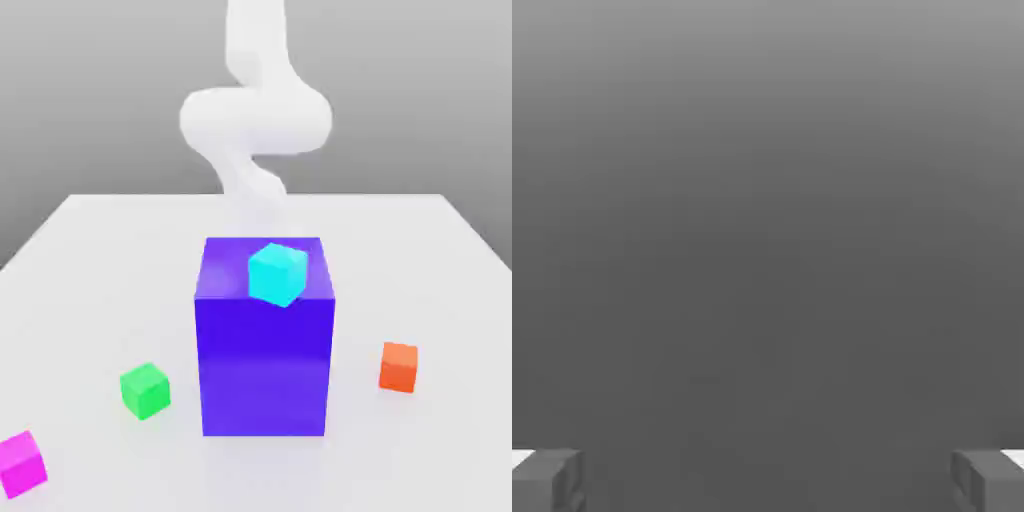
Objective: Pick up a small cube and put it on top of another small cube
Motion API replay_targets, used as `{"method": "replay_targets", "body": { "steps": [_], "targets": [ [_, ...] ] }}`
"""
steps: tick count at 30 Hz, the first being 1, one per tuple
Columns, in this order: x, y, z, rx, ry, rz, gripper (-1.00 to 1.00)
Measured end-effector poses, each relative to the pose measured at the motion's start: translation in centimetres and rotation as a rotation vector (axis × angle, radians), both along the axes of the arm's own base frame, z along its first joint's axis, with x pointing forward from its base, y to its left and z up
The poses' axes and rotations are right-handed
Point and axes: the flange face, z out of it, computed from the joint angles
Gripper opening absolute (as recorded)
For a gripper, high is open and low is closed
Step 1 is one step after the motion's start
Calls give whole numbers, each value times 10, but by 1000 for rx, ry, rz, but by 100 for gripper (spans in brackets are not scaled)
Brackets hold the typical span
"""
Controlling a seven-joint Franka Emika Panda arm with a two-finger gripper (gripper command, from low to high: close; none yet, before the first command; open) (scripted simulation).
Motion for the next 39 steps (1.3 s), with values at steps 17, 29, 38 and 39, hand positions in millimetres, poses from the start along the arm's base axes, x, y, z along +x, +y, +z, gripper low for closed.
{"method": "replay_targets", "body": {
  "steps": [17, 29, 38, 39],
  "targets": [
    [118, -160, -265, 231, 408, -410, 0],
    [73, -263, -474, 301, 674, -754, 0],
    [66, -270, -546, 301, 693, -781, -100],
    [66, -270, -546, 301, 693, -780, -100]
  ]
}}
